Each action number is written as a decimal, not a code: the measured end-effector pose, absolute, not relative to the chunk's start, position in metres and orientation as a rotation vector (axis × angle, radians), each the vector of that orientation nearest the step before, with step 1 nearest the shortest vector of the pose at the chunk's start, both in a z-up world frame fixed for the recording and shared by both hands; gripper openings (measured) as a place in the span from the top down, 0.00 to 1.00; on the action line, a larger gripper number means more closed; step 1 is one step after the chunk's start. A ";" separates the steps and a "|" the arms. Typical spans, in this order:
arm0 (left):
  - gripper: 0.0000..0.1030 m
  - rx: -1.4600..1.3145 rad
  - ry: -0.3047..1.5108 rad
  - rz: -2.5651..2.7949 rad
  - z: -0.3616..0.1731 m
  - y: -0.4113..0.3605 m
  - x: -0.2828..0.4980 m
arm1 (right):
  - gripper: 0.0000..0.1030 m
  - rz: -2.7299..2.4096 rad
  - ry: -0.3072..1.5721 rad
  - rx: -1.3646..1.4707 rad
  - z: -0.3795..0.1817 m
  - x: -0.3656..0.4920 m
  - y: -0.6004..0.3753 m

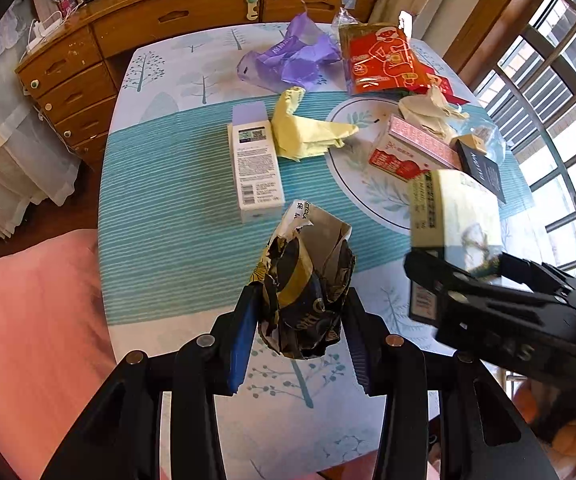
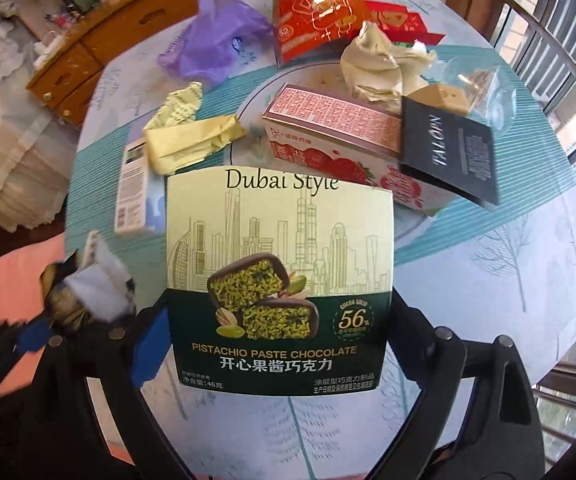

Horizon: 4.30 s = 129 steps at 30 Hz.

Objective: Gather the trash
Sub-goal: 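Carry the wrapper over the bin and open the left tool to drop it, then hold the green box over the bin and open the right tool to drop it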

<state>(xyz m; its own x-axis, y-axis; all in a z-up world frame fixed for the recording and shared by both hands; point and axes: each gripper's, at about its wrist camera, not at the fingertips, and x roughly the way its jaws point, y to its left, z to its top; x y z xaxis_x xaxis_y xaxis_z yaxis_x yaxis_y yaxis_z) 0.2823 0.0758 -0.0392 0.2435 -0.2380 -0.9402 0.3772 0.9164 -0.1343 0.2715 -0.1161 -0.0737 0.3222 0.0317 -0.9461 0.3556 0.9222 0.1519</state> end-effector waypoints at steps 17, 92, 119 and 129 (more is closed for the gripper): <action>0.59 0.026 1.204 -0.347 -0.011 0.019 0.126 | 0.12 0.019 1.211 0.360 -0.041 0.077 -0.177; 0.20 -0.019 1.487 -0.226 -0.393 0.048 0.005 | 0.10 -0.027 1.455 0.293 -0.444 -0.014 -0.143; 0.20 0.053 1.507 -0.357 -0.425 0.007 0.028 | 0.09 0.056 1.381 0.123 -0.441 -0.033 -0.132; 0.20 0.082 1.518 -0.321 -0.442 0.003 0.024 | 0.09 0.072 1.356 0.166 -0.432 -0.032 -0.135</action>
